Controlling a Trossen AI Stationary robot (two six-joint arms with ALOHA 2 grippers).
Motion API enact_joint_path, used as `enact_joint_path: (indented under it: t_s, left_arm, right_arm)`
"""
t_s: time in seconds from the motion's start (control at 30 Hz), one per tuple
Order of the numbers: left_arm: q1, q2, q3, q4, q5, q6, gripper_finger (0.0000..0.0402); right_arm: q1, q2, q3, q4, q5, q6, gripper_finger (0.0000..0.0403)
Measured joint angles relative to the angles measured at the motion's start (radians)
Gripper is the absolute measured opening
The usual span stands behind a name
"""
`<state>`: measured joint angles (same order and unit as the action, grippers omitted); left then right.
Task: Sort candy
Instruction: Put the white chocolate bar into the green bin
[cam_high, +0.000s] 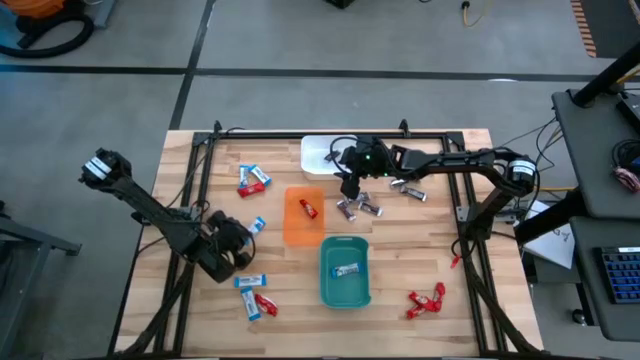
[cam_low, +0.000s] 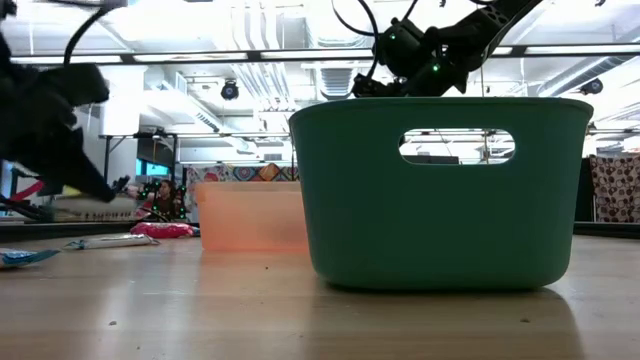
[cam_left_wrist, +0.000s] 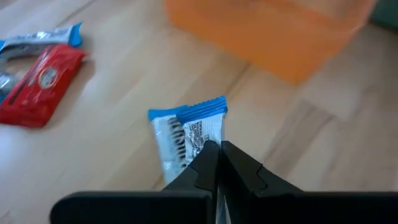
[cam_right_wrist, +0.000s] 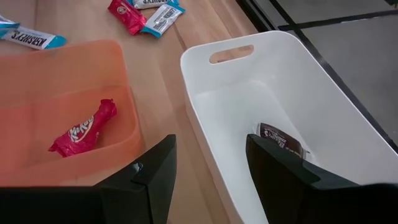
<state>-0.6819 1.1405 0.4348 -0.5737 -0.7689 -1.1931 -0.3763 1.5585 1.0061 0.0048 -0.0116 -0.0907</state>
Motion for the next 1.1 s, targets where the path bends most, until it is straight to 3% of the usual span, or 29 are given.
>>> enact_joint_path:
  t_s: [0.27, 0.5, 0.63, 0.77, 0.87, 1.1]
  left_arm:
    - [0.0, -0.019, 0.14, -0.004, -0.051, 0.176, 0.0]
    - [0.0, -0.033, 0.247, -0.009, -0.088, 0.278, 0.0]
    - [0.0, -0.027, 0.272, 0.014, -0.108, 0.305, 0.0]
    - [0.0, -0.026, 0.27, 0.06, -0.115, 0.307, 0.0]
    - [0.0, -0.023, 0.264, 0.099, -0.115, 0.318, 0.0]
    - [0.003, 0.001, 0.267, 0.3, -0.13, 0.52, 0.0]
  right_arm:
    - [0.006, -0.038, 0.0, 0.007, -0.052, -0.039, 0.0185]
    - [0.085, -0.09, 0.0, 0.027, -0.328, -0.207, 0.0185]
    - [0.196, -0.076, 0.0, 0.077, -0.293, -0.314, 0.0185]
    - [0.278, -0.06, 0.0, 0.186, -0.203, -0.352, 0.0185]
    - [0.311, -0.058, 0.0, 0.242, -0.193, -0.356, 0.0185]
    - [0.365, -0.057, 0.0, 0.306, -0.195, -0.356, 0.0185]
